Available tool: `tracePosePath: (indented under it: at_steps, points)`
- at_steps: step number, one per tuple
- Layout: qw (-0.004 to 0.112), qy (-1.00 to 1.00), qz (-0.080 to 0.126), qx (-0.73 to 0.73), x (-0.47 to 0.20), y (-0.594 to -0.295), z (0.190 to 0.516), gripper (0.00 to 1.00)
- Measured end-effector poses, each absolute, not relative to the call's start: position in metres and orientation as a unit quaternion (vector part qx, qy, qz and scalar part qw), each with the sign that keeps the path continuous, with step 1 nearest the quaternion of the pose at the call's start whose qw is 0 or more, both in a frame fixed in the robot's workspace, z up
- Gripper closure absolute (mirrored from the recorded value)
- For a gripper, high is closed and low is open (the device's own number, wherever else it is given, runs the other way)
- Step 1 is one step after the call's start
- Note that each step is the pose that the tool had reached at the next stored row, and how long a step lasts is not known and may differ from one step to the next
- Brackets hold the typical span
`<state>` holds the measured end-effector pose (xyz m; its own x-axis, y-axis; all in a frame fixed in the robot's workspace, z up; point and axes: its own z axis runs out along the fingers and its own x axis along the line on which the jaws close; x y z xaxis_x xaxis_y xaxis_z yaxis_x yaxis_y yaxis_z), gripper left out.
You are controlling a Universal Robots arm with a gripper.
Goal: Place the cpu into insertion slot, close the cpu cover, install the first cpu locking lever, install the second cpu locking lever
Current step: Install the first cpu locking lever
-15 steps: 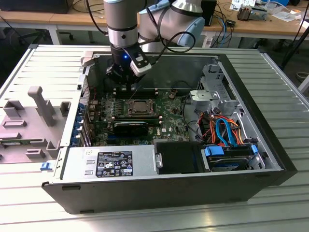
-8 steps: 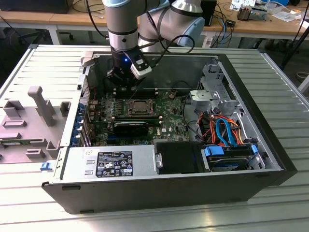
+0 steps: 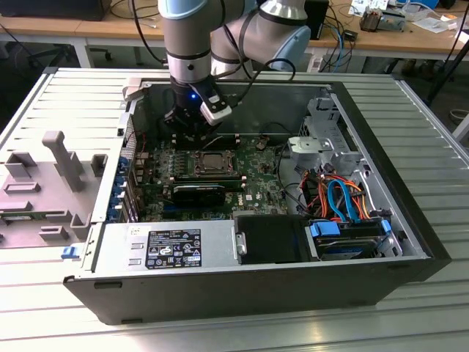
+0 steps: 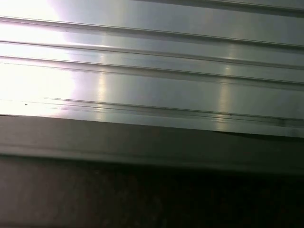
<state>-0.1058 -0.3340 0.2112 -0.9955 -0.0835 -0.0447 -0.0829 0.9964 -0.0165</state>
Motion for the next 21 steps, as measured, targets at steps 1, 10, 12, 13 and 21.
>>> tracePosePath:
  at_steps: [1, 10, 12, 13, 21]
  points:
    - [0.023, 0.999, -0.008, -0.042, -0.105, -0.334, 0.210, 0.89]
    - [0.023, 0.999, -0.009, -0.042, -0.098, -0.334, 0.204, 0.89]
    - [0.023, 0.999, -0.009, -0.043, -0.096, -0.334, 0.203, 0.89]
    - [0.023, 0.999, -0.009, -0.043, -0.095, -0.334, 0.203, 0.89]
    - [0.022, 0.999, -0.009, -0.043, -0.087, -0.334, 0.199, 0.89]
